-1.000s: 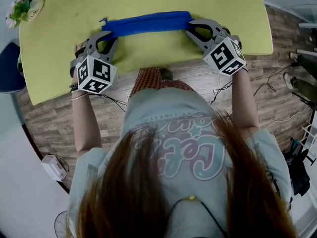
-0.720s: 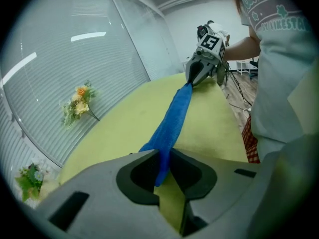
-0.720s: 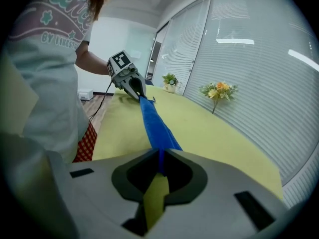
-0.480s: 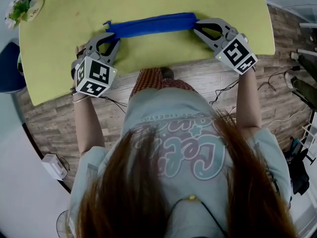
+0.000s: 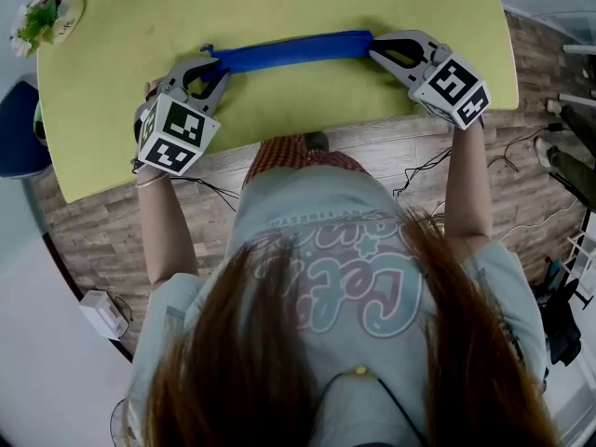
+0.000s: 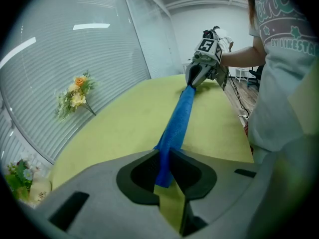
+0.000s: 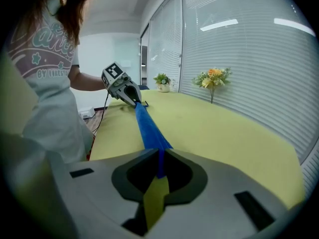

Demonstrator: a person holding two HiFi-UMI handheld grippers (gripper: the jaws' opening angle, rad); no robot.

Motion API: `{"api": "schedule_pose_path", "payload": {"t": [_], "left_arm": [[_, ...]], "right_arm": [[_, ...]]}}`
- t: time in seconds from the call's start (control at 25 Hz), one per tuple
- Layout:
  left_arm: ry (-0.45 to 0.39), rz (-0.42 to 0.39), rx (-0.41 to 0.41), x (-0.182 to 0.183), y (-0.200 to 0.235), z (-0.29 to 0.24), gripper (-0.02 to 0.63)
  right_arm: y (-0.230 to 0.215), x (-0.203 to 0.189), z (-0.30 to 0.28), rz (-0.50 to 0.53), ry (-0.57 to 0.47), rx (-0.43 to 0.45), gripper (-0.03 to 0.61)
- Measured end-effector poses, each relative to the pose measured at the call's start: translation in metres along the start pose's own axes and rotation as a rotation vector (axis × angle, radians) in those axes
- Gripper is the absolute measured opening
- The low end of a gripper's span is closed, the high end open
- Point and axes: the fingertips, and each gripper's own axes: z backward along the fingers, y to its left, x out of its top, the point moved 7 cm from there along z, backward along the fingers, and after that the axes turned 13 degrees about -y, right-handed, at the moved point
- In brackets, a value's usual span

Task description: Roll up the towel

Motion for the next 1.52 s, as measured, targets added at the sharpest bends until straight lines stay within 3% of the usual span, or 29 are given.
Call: {"api": "schedule_pose_path", "payload": {"t": [0.4,0.84,1.24,1.52], "left_arm": [[-0.005,0.046,-0.007,0.004,0.021,-0.008,0.066],[-0.009,0.036,0.024,0.007,0.035,-0.018,0.067],[-0.036,0.035,0.126,0.006,0.036,-0.02,0.073],[-0.065,0.016,0.193,0.009,0.041,-0.015,0.12]], "right_arm": [[-0.02,0.005,-0.003,-0.011,-0.008,-0.051,0.041],[-0.033,0.004,-0.007,-0.006,-0.023,-0.117,0.043],[-0.036,-0.002,-0.011,-0.016,-0.055,-0.185,0.049],[-0.037,-0.001,-0.004,-0.029,-0.093,-0.238,0.095]]}}
